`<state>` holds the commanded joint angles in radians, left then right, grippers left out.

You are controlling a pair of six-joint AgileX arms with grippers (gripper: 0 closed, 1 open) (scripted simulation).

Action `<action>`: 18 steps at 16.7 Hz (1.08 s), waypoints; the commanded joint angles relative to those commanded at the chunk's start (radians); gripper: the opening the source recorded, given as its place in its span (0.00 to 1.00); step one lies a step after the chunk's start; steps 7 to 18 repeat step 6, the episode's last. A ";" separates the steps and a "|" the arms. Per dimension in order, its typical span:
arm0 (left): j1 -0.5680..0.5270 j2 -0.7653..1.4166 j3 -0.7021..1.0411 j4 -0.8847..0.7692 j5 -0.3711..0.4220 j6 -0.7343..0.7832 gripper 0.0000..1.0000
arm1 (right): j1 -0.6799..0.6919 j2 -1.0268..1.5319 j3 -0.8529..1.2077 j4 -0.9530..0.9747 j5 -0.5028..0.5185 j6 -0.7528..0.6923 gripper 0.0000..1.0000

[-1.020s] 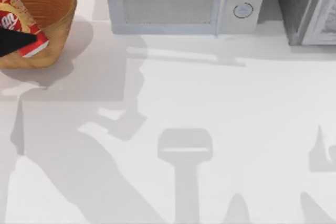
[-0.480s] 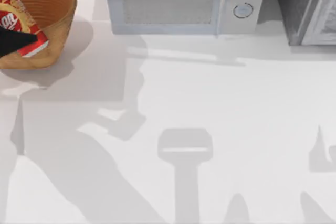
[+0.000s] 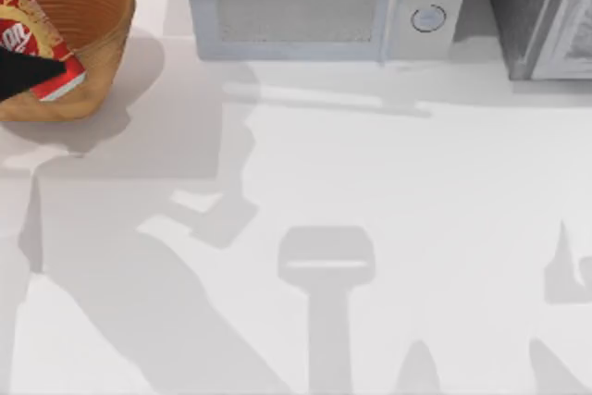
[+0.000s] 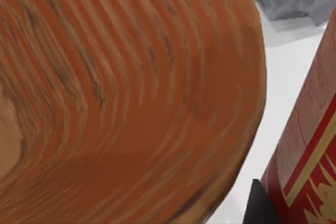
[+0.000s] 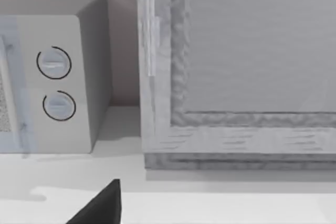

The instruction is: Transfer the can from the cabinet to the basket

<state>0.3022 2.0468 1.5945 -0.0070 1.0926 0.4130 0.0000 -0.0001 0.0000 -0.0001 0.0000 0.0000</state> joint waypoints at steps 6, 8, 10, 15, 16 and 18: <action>0.000 0.000 0.000 0.000 0.000 0.000 1.00 | 0.000 0.000 0.000 0.000 0.000 0.000 1.00; 0.000 0.000 0.000 0.000 0.000 0.000 1.00 | 0.000 0.000 0.000 0.000 0.000 0.000 1.00; 0.000 0.000 0.000 0.000 0.000 0.000 1.00 | 0.000 0.000 0.000 0.000 0.000 0.000 1.00; 0.000 0.000 0.000 0.000 0.000 0.000 1.00 | 0.000 0.000 0.000 0.000 0.000 0.000 1.00; 0.000 0.000 0.000 0.000 0.000 0.000 1.00 | 0.000 0.000 0.000 0.000 0.000 0.000 1.00; 0.000 0.000 0.000 0.000 0.000 0.000 1.00 | 0.000 0.000 0.000 0.000 0.000 0.000 1.00</action>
